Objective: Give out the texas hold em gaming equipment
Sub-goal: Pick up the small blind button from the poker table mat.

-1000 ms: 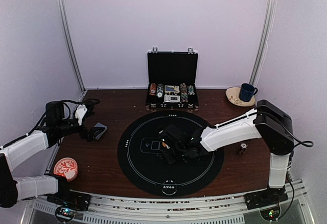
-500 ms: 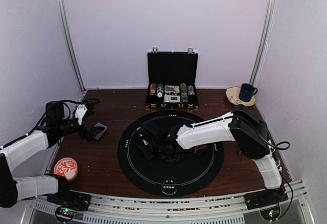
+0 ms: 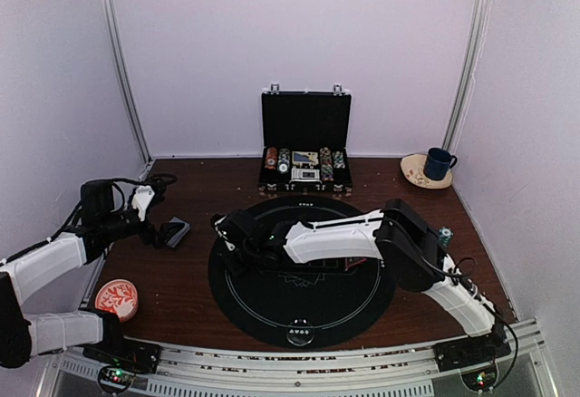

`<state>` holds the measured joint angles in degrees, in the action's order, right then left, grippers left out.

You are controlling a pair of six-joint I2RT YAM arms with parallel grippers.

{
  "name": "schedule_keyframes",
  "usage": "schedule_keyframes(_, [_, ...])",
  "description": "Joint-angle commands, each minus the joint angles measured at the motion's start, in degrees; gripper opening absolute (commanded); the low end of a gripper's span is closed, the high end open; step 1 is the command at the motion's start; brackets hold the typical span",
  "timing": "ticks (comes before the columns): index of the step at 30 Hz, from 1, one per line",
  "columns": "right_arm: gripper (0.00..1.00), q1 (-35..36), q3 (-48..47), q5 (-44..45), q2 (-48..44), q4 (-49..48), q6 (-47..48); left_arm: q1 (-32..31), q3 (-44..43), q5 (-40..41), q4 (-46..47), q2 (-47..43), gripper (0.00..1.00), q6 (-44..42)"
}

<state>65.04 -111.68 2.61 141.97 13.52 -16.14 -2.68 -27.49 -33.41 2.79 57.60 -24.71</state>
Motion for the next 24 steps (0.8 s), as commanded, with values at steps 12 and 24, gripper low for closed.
schedule_keyframes(12, [0.55, 0.36, -10.0, 1.45, 8.2, -3.08, 1.86, -0.21, 1.01, 2.2, 4.59, -1.34, 0.98, 1.25])
schedule_keyframes(24, [0.7, 0.27, -0.82, 2.48, -2.48, -1.98, 2.91, -0.22, 1.04, 2.1, 4.36, -1.79, 0.98, 1.36])
